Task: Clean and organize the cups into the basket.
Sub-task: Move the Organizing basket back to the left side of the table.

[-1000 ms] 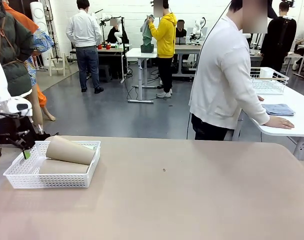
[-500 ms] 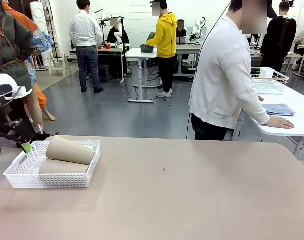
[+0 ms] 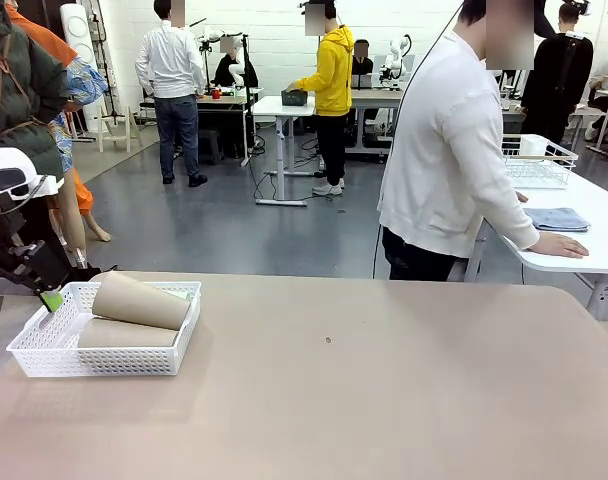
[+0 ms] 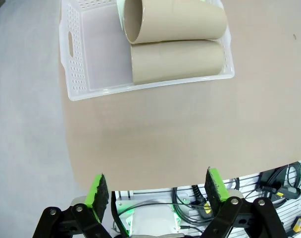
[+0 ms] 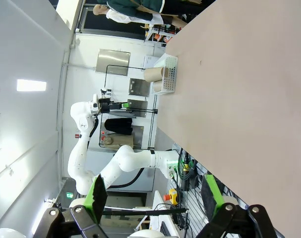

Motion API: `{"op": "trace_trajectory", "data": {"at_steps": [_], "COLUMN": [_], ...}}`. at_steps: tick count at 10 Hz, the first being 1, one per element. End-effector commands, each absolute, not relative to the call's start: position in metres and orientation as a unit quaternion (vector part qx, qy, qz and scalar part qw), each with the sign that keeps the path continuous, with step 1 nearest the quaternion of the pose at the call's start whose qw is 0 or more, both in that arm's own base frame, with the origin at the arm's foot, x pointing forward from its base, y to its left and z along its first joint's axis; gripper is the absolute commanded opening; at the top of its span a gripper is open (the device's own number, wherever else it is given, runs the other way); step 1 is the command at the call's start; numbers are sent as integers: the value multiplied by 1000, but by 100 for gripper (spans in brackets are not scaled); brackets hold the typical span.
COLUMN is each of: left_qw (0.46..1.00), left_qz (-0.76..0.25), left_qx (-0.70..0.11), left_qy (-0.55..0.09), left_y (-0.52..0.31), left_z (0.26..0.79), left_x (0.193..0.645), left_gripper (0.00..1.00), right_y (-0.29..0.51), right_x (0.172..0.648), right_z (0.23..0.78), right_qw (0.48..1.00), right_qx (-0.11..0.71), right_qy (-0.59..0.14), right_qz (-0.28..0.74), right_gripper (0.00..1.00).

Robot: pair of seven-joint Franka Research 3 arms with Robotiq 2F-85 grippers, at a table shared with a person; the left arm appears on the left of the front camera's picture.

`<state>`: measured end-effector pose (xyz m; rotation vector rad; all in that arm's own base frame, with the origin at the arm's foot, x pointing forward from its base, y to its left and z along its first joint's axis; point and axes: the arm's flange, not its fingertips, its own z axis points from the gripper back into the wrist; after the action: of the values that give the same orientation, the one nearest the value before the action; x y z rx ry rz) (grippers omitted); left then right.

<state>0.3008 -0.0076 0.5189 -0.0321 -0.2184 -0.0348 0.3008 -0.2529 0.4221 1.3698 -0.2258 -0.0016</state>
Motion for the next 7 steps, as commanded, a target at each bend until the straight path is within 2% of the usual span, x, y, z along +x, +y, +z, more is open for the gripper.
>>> {"op": "trace_trajectory", "data": {"at_steps": [1,6,7], "left_qw": [994,994,988], "left_qz": [-12,-16,-20], "left_qx": [-17,-16,-128], "left_qy": [-111,-109,-86], "left_y": [-5,-7,24], "left_z": [520,519,521], "left_x": [301,301,314], "left_gripper": [100,100,100], "right_y": [-250,-250,-250], "right_x": [298,298,298], "right_z": [422,422,422], "right_qw": [769,769,769], "right_qx": [631,631,631], "right_qy": [-103,-103,-103], "right_qz": [1,1,1], "right_gripper": [100,100,100]}}
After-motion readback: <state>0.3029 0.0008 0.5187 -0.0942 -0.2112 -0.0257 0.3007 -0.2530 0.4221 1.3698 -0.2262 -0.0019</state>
